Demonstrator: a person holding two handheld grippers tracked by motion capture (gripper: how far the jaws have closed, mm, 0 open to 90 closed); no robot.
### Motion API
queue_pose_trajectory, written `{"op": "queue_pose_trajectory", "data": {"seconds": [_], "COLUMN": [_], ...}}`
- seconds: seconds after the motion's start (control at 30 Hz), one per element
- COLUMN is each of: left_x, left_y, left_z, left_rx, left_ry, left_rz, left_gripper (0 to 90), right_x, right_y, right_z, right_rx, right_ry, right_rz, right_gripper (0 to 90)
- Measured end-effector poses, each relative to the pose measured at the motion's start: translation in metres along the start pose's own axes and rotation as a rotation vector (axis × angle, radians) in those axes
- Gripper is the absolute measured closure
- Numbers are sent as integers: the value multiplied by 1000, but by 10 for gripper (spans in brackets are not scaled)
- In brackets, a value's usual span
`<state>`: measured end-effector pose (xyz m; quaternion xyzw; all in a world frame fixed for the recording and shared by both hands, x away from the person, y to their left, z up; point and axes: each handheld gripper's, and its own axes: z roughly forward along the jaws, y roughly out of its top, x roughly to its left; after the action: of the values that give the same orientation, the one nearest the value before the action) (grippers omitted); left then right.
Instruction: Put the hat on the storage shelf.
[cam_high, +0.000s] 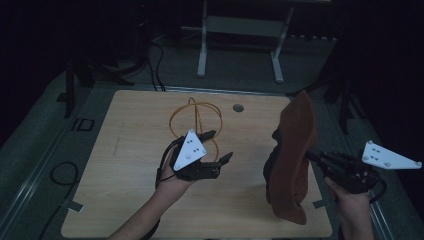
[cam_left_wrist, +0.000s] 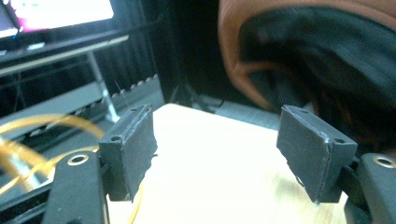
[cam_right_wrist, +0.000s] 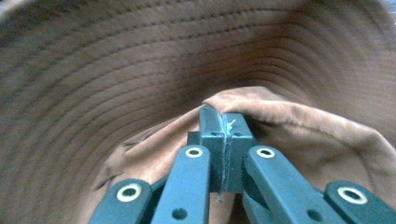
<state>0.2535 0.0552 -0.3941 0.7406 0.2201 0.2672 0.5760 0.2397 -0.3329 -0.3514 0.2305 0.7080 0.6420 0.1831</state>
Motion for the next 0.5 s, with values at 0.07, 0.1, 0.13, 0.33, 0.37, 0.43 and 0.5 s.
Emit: {"op": "queue_pose_trajectory", "data": {"seconds": [0.07, 0.1, 0.13, 0.33, 0.37, 0.43, 0.5], "left_x": [3, 6, 7, 18, 20, 22, 24], "left_y": [-7, -12, -15, -39, -44, -52, -62], "left_z": [-8, -13, -16, -39, -45, -51, -57], "left_rx": [16, 18, 25, 63, 71, 81, 98], "left_ry": [10, 12, 22, 64, 73, 80, 99], "left_rz": [-12, -21, -26, -50, -53, -68, -70], "left_gripper": [237, 205, 168, 147, 147, 145, 125], "right_x": [-5, -7, -10, -18, -18, -19, -19], "right_y": [2, 3, 4, 14, 16, 22, 29], "right_z": [1, 2, 4, 16, 18, 23, 29], "right_rx": [-1, -3, -2, -13, -17, -24, -28], "right_ry": [-22, -41, -51, -79, -78, -78, -77], "right_rz": [7, 9, 10, 9, 3, 1, -7], "right_gripper": [897, 897, 897, 897, 897, 897, 897]}}
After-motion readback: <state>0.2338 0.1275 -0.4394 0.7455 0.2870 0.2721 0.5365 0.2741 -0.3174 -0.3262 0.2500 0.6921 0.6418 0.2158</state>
